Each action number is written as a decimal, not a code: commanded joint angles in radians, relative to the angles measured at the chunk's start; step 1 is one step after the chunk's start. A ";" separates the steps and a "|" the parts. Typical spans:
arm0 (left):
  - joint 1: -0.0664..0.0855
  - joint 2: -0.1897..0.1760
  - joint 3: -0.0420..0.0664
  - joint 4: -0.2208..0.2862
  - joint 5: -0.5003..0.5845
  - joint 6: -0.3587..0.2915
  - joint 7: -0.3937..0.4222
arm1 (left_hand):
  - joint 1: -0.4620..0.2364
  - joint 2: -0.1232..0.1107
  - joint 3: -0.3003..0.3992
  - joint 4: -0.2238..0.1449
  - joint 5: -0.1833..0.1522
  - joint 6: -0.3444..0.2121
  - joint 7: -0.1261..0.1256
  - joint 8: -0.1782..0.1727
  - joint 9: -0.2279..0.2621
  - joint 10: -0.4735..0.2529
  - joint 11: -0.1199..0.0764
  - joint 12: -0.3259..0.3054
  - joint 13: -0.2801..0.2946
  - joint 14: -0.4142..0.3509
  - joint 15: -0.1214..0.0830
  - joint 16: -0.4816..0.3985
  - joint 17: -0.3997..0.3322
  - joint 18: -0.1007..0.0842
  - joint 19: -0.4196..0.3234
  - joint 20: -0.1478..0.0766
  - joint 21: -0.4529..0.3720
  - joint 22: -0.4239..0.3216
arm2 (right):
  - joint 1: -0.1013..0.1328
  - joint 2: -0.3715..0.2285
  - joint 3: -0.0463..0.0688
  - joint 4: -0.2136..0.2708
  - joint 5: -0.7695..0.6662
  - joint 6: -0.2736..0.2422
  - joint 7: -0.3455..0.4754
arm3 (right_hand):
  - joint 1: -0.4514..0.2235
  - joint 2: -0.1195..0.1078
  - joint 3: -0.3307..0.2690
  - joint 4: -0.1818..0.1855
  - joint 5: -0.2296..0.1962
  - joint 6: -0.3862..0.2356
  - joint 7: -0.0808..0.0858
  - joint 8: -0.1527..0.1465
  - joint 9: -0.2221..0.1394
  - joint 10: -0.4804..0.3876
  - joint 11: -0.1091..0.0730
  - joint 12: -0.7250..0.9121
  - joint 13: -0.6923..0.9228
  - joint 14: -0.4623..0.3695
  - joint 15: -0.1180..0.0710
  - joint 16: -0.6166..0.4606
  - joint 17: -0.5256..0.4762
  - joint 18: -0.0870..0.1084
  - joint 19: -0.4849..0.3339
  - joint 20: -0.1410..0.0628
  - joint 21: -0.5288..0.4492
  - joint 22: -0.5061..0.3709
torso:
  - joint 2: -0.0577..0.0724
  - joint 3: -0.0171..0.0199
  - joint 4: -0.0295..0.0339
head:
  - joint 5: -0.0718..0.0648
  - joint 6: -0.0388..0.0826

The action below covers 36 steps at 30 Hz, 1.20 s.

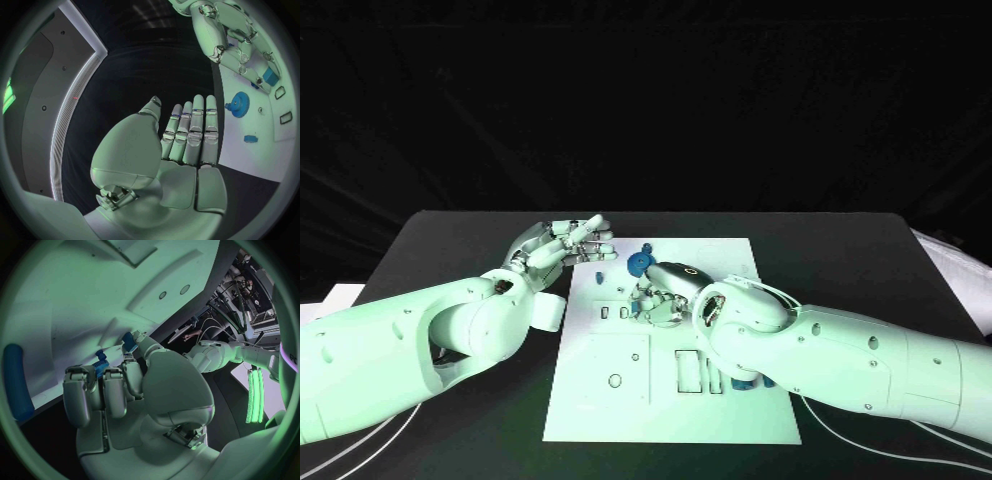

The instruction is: Assemble the parts on the task board

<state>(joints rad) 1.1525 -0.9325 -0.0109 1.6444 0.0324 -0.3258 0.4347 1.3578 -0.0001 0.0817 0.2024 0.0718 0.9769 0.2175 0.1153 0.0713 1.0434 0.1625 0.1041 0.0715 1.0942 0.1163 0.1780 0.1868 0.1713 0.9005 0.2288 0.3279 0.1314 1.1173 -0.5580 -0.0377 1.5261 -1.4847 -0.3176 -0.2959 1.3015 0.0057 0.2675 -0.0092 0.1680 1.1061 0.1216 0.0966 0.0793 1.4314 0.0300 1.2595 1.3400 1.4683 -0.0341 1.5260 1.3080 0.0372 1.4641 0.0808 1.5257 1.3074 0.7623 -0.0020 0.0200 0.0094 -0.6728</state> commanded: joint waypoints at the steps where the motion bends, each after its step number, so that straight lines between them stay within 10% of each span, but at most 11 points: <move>1: 0.001 0.001 0.001 0.001 0.003 0.018 0.013 | 0.008 0.002 -0.001 -0.008 -0.004 0.006 0.000 -0.004 -0.001 0.006 0.004 -0.007 0.000 0.002 0.006 -0.006 0.001 0.012 -0.002 0.005 -0.005 -0.001 | -0.009 -0.005 -0.007 -0.009 -0.013 0.048 -0.030 | -0.004 -0.020 -0.007 0.006 -0.006 -0.004 -0.003 -0.013 -0.006 -0.013 0.003 -0.014 0.003 0.082 -0.001 -0.006 0.173 -0.006 0.008 -0.005 -0.006 0.130 | 0.000 0.0001 -0.0002 | -0.001 0.000; 28: 0.001 0.005 0.001 -0.003 0.003 0.019 0.009 | 0.008 0.003 -0.002 -0.009 -0.004 0.007 0.000 -0.005 -0.001 0.006 0.004 -0.008 0.000 0.002 0.006 -0.008 0.002 0.012 -0.001 0.005 -0.005 -0.002 | -0.009 -0.003 -0.007 -0.004 -0.022 0.014 -0.026 | -0.032 -0.086 -0.045 0.022 -0.013 -0.073 0.021 -0.032 -0.015 -0.056 0.025 -0.092 -0.051 0.081 0.019 -0.011 0.168 -0.002 -0.005 0.015 -0.015 0.113 | 0.000 -0.0008 0.0004 | -0.004 -0.001; 36: 0.000 0.007 0.001 -0.005 0.003 0.020 0.009 | 0.008 0.003 -0.002 -0.009 -0.004 0.007 0.000 -0.005 -0.001 0.006 0.004 -0.008 0.000 0.002 0.006 -0.008 0.002 0.012 -0.001 0.005 -0.005 -0.002 | -0.009 -0.006 -0.007 0.005 -0.023 -0.103 -0.004 | -0.040 -0.109 -0.100 0.048 -0.049 -0.141 0.031 -0.035 -0.017 -0.080 0.035 -0.122 -0.076 0.078 0.027 -0.018 0.158 0.001 -0.015 0.021 -0.022 0.099 | 0.000 0.0001 0.0005 | -0.005 0.000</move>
<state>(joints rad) 1.1524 -0.9280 -0.0109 1.6390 0.0331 -0.3254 0.4336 1.3578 -0.0001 0.0789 0.1996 0.0718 0.9769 0.2175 0.1153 0.0714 1.0470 0.1661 0.0986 0.0714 1.0942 0.1163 0.1735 0.1877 0.1713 0.9005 0.2288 0.3279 0.1307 1.1091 -0.5632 -0.0449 1.5286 -1.4975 -0.3545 -0.3009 1.2641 -0.0983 0.1691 0.0413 0.1237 0.9670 0.1534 0.0653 0.0634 1.3552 0.0673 1.1403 1.2644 1.4675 -0.0130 1.5104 1.3075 0.0373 1.4516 0.1007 1.5066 1.3080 0.7628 -0.0026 0.0201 0.0042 -0.6740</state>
